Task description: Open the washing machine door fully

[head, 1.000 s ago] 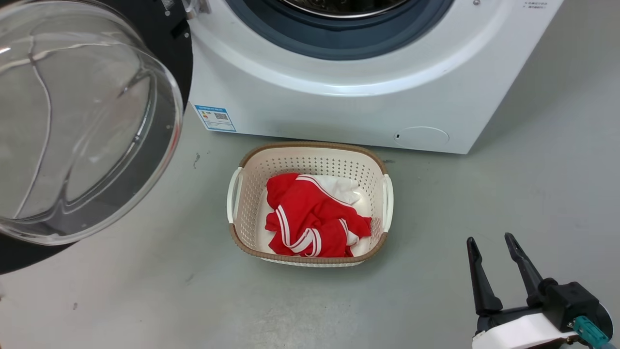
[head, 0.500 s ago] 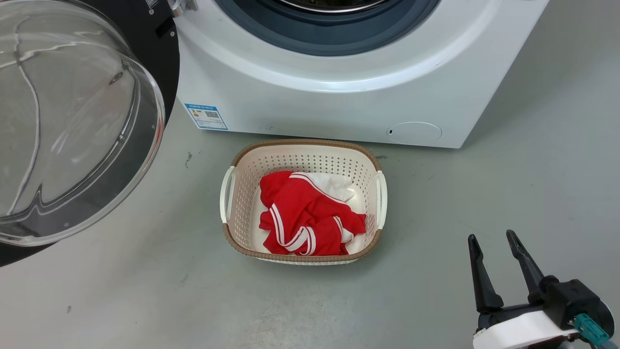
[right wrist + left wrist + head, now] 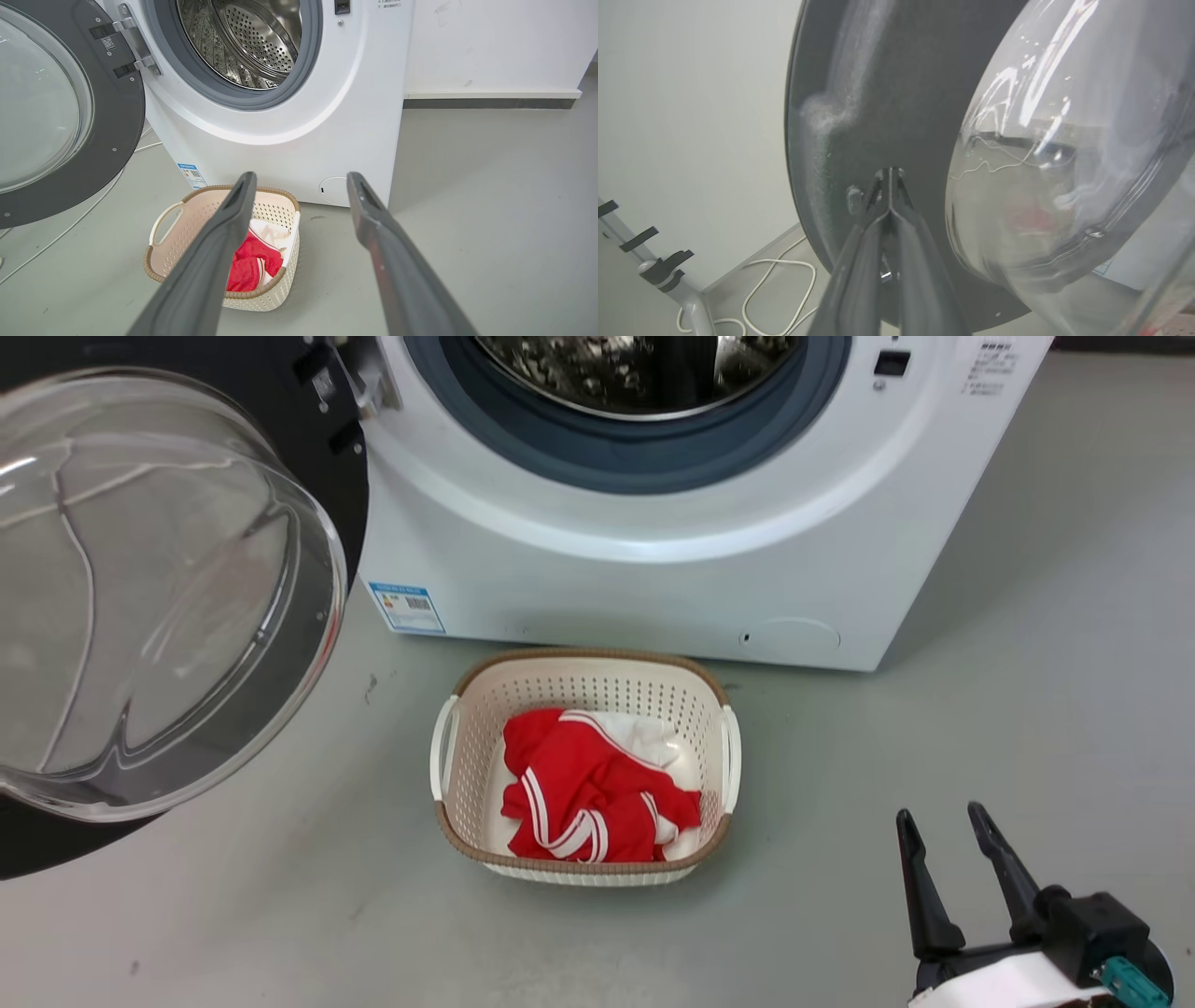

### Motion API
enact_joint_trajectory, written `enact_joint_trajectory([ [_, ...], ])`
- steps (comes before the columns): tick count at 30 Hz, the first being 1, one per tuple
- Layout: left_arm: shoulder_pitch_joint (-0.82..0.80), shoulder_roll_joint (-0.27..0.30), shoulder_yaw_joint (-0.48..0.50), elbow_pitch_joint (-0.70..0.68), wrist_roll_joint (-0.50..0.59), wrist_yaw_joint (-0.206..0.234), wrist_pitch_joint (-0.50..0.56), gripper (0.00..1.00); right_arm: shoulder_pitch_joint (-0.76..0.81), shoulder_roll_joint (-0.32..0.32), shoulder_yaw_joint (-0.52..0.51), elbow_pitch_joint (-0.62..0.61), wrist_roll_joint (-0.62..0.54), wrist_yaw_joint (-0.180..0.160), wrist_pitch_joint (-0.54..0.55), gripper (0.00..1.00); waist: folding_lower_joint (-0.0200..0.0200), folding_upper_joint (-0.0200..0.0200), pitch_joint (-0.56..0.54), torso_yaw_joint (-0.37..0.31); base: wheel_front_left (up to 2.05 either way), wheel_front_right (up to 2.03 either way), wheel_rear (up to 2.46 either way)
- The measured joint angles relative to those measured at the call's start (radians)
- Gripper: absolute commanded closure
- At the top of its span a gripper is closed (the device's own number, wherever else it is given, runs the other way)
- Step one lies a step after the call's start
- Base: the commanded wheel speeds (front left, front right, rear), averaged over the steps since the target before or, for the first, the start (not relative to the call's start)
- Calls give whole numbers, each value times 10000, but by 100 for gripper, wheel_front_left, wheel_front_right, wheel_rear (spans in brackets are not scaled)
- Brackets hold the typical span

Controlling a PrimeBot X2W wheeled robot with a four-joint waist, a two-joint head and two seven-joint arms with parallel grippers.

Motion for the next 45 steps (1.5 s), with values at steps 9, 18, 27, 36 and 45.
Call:
enact_joint_trajectory([
  [9,1387,-966,-686,-2063,311,-249,0,11,437,0,63,65,148,0,0,0,-1,0,-984,106,0,0,0],
  [18,2845,-2504,-2708,-4596,938,-171,0,0,792,2,-92,-90,73,0,0,0,-2,0,-1692,-15,0,0,0],
  [27,3697,-2830,-4445,-5373,633,155,-2,0,954,0,-73,-426,29,0,0,0,-1,1,-1910,-629,0,0,0],
  [36,4360,-2857,-5613,-5492,15,750,-2,0,1115,0,-136,-1760,-134,0,0,0,-1,0,-2140,-1383,0,0,0],
  [45,4452,-2861,-6102,-5325,-52,761,0,0,1393,0,-232,-2456,-174,0,0,0,-1,0,-2272,-1580,0,0,0],
])
